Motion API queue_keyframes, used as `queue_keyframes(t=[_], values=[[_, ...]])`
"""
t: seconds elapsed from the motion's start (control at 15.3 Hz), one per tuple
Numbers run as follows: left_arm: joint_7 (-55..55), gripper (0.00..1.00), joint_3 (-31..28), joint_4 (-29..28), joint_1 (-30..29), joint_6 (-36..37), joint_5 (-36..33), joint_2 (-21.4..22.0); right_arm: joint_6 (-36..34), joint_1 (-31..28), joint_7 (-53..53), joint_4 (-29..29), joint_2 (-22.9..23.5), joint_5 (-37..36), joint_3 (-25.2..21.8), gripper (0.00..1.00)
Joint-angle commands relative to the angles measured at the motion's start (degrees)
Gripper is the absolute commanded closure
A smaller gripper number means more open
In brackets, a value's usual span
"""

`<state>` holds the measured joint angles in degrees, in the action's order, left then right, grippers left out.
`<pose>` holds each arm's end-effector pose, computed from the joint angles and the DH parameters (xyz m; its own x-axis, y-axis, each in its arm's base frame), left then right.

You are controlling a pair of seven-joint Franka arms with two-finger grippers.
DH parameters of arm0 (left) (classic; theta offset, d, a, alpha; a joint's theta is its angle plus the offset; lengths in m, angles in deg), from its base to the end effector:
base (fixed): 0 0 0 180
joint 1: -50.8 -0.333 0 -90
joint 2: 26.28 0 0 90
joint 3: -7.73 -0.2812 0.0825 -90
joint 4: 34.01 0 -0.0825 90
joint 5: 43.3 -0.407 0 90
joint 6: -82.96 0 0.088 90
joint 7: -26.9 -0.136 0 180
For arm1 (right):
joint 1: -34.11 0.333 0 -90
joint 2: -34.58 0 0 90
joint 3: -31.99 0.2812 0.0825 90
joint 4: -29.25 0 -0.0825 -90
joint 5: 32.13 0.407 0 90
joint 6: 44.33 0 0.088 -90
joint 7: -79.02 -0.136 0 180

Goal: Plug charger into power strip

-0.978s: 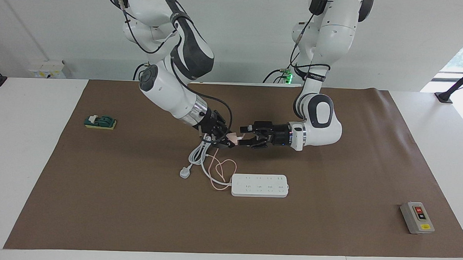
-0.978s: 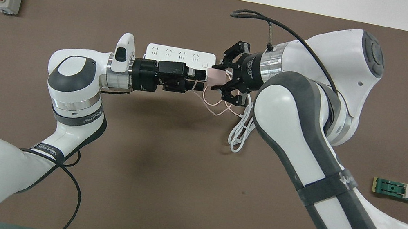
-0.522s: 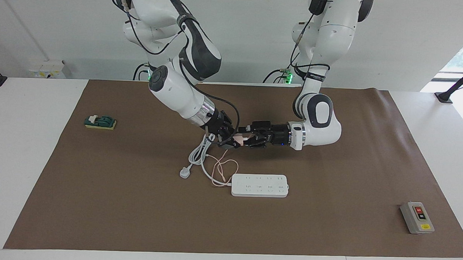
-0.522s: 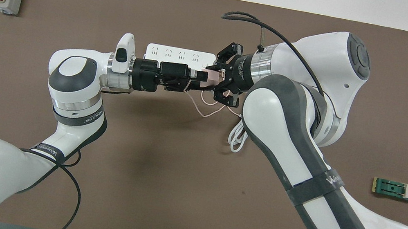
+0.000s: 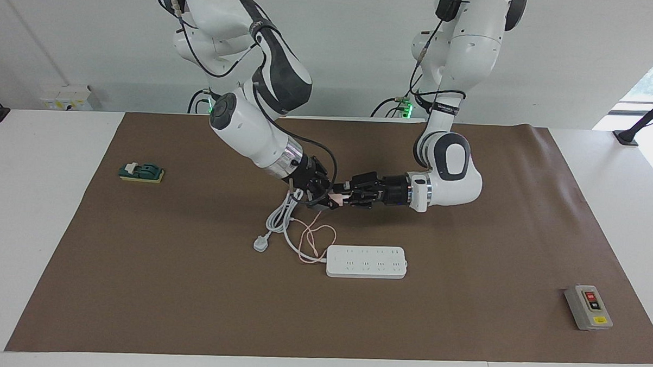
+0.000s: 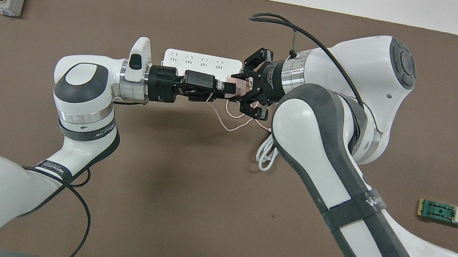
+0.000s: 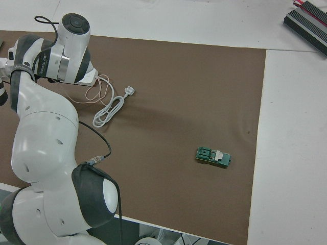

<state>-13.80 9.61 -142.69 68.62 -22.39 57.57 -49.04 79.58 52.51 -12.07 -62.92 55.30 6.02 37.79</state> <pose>0.5756 -0.3174 0.2896 0.9992 -0.0157 -0.0360 0.0356 -0.0274 0.9990 0.6263 0.3177 0.3830 0.0714 -0.7980 -0.5985 -0.9972 -0.0448 -0.0592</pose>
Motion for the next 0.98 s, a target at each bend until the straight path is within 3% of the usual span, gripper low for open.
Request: queue_keyframes(t=[0.0,0.33,0.39,0.52,0.59,0.72,0.91], values=[[-1.1,1.0,-0.6,-0.4,0.5,-0.5,0.7,0.4,-0.1,0.1,-1.5,1.1,0.6,0.1,0.1,0.9],[-1.1,1.0,-0.7,-0.4,0.5,-0.5,0.5,0.4,0.0,0.2,-1.5,0.9,0.6,0.1,0.0,0.87],[-1.1,1.0,-0.7,-0.4,0.5,-0.5,0.5,0.4,-0.2,0.1,-1.5,0.9,0.6,0.1,0.0,0.64],[-1.1,1.0,-0.7,-0.4,0.4,-0.4,0.5,0.4,-0.4,-0.1,-1.4,1.0,0.6,0.1,0.0,0.05],[-1.0,1.0,-0.7,-0.4,0.4,-0.2,0.5,0.4,-0.5,-0.4,-1.3,1.0,0.5,0.1,0.0,0.0],[-0.9,1.0,-0.8,0.3,0.1,-0.2,-1.5,0.4,-0.8,-1.2,-0.9,1.1,0.1,0.0,-0.2,0.0],[-0.8,1.0,-0.8,1.5,-1.9,0.5,-10.0,0.9,-3.0,-4.3,0.9,0.6,-1.6,-0.2,-0.5,0.0]])
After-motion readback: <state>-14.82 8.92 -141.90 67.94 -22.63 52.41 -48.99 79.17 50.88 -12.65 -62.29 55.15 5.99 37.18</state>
